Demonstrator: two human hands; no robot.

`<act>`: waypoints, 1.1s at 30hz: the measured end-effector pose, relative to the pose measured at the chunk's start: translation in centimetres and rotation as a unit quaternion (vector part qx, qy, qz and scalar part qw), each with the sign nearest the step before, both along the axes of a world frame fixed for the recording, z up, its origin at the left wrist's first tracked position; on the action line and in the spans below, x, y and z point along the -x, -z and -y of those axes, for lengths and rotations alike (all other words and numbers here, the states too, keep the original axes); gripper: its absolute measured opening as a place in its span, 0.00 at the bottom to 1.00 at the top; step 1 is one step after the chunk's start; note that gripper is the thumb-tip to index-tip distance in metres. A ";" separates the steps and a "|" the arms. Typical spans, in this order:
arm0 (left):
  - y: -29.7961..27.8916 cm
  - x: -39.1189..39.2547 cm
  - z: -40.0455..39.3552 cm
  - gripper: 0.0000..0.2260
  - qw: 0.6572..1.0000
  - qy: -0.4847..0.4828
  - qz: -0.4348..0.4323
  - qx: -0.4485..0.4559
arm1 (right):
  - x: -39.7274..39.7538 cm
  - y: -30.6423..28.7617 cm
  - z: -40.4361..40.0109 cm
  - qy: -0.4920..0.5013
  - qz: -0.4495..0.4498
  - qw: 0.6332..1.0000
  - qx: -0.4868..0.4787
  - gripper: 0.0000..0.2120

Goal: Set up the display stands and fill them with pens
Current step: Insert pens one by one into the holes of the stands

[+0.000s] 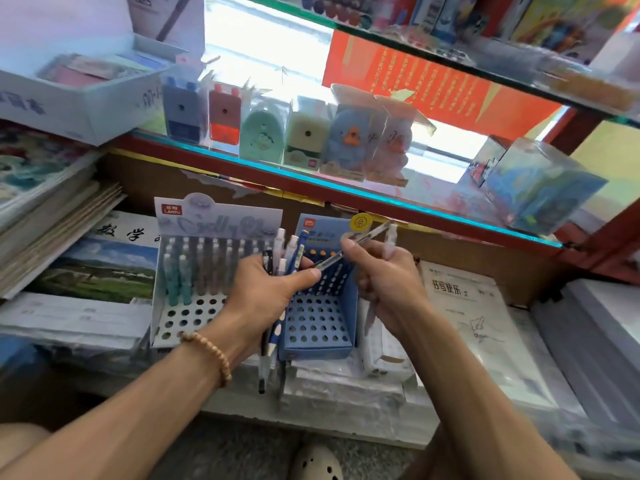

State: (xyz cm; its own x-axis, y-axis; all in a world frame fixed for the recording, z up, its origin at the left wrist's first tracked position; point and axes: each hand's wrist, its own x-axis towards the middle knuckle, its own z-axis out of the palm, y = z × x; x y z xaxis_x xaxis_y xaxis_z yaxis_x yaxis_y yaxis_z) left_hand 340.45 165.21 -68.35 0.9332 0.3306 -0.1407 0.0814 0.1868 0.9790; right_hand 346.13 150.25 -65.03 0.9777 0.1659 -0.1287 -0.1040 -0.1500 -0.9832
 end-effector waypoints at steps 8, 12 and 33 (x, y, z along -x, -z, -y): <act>-1.0 -0.3 0.1 0.03 0.999 -0.006 0.041 -0.007 | -0.4 -1.0 1.5 -0.108 0.043 0.991 0.063 0.10; -1.8 -1.0 -0.6 0.07 0.997 -0.031 0.037 0.055 | 0.1 -0.9 1.2 -0.226 -0.009 0.968 0.113 0.11; 0.3 -2.3 3.4 0.06 0.996 0.085 -0.004 -0.001 | -3.5 -1.5 8.4 0.193 0.059 0.959 -0.200 0.06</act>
State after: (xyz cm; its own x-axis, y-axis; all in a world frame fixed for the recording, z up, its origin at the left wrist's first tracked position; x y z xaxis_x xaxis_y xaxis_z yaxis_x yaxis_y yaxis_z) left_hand 342.75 161.78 -68.63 0.9747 0.1683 -0.1468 0.1185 0.1675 0.9787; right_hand 349.59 141.84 -63.52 0.9800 -0.1984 -0.0150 0.0395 0.2679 -0.9626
